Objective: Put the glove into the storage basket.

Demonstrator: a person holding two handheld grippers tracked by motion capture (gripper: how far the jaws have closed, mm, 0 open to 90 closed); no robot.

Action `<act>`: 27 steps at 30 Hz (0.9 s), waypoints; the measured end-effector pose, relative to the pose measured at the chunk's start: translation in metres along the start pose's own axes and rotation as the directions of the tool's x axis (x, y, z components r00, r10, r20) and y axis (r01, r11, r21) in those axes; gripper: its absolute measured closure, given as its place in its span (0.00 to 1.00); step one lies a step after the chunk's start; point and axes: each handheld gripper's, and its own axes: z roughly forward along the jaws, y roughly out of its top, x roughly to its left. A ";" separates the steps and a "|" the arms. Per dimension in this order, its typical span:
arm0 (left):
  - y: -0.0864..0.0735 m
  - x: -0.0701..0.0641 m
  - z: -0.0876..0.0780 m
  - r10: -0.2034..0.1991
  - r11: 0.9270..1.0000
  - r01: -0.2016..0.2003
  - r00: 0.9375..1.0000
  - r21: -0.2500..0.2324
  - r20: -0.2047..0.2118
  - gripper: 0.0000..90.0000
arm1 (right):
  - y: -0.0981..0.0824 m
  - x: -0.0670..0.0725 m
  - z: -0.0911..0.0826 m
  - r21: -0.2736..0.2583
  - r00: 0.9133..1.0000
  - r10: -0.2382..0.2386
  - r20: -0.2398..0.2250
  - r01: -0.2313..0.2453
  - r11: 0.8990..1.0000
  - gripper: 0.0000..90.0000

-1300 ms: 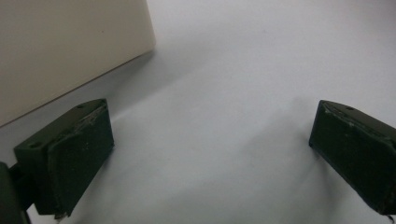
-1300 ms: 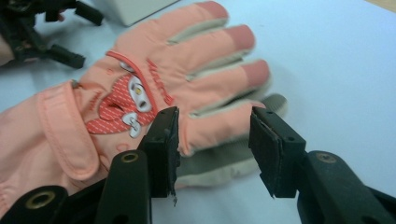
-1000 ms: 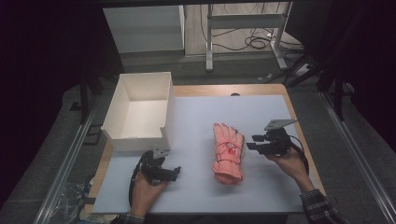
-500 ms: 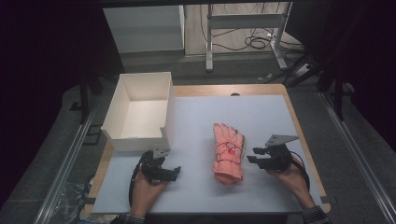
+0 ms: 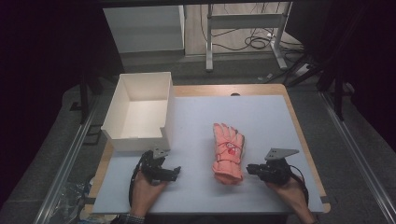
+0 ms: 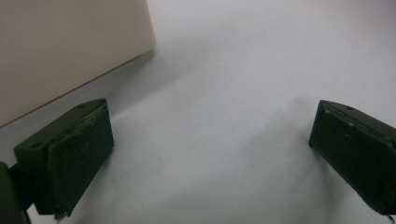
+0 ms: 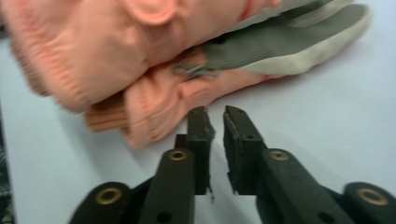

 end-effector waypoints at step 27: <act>0.000 0.000 0.000 0.000 1.000 0.000 1.000 0.000 0.000 0.00 | 0.010 0.035 0.040 0.042 0.996 -0.076 -0.057 0.078 0.996 0.94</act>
